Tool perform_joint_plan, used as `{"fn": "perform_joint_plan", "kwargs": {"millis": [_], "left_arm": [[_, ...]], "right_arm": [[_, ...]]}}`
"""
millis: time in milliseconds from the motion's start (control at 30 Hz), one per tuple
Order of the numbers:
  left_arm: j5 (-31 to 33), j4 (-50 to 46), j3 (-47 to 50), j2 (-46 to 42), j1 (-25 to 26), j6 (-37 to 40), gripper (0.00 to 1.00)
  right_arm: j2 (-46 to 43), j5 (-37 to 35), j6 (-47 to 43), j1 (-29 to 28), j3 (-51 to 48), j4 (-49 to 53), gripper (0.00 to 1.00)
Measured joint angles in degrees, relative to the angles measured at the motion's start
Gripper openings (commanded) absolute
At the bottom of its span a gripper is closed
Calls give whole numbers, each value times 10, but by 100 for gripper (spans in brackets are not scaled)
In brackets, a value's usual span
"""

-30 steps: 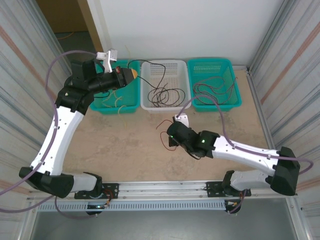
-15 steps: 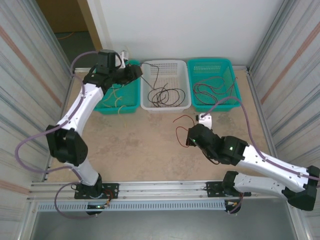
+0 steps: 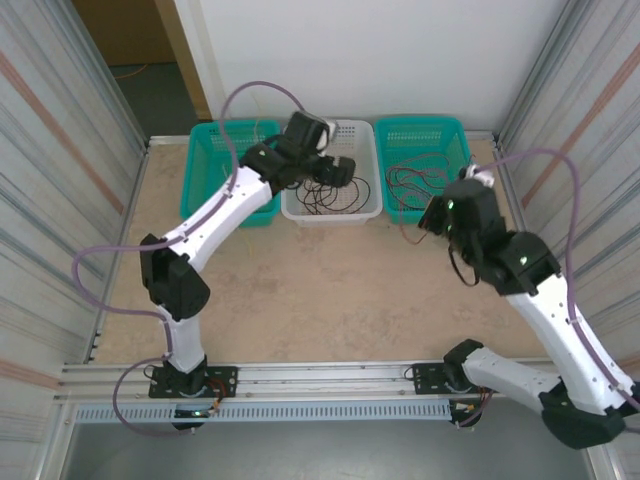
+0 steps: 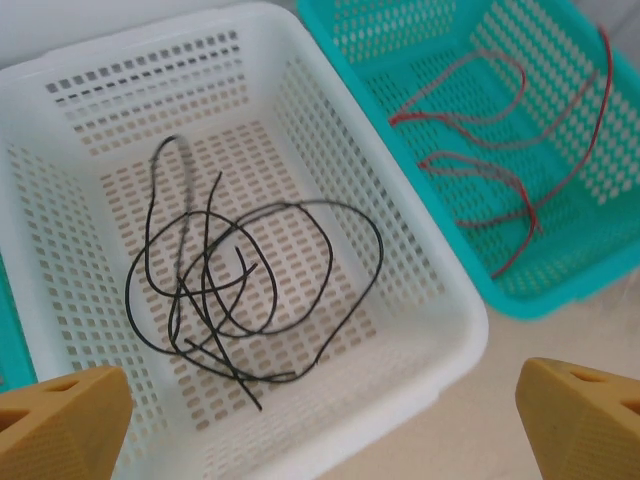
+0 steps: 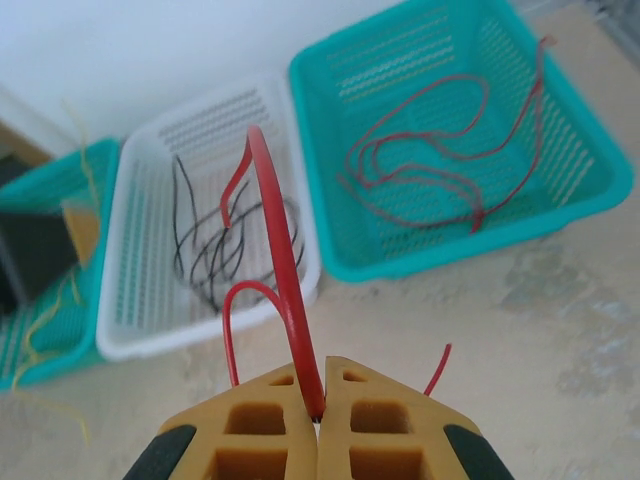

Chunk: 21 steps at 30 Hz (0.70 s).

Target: Untangle the cables

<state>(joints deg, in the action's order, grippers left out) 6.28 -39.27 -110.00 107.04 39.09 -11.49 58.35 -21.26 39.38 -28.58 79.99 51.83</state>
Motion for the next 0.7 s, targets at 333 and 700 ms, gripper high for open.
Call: {"fn": "perform_joint_plan", "kwargs": {"millis": [333, 700], "left_arm": [[61, 58, 197, -154, -16, 23, 99], [104, 139, 374, -278, -82, 31, 99]], "right_arm": [[292, 176, -93, 214, 199, -9, 24], [409, 233, -130, 268, 229, -39, 94]]}}
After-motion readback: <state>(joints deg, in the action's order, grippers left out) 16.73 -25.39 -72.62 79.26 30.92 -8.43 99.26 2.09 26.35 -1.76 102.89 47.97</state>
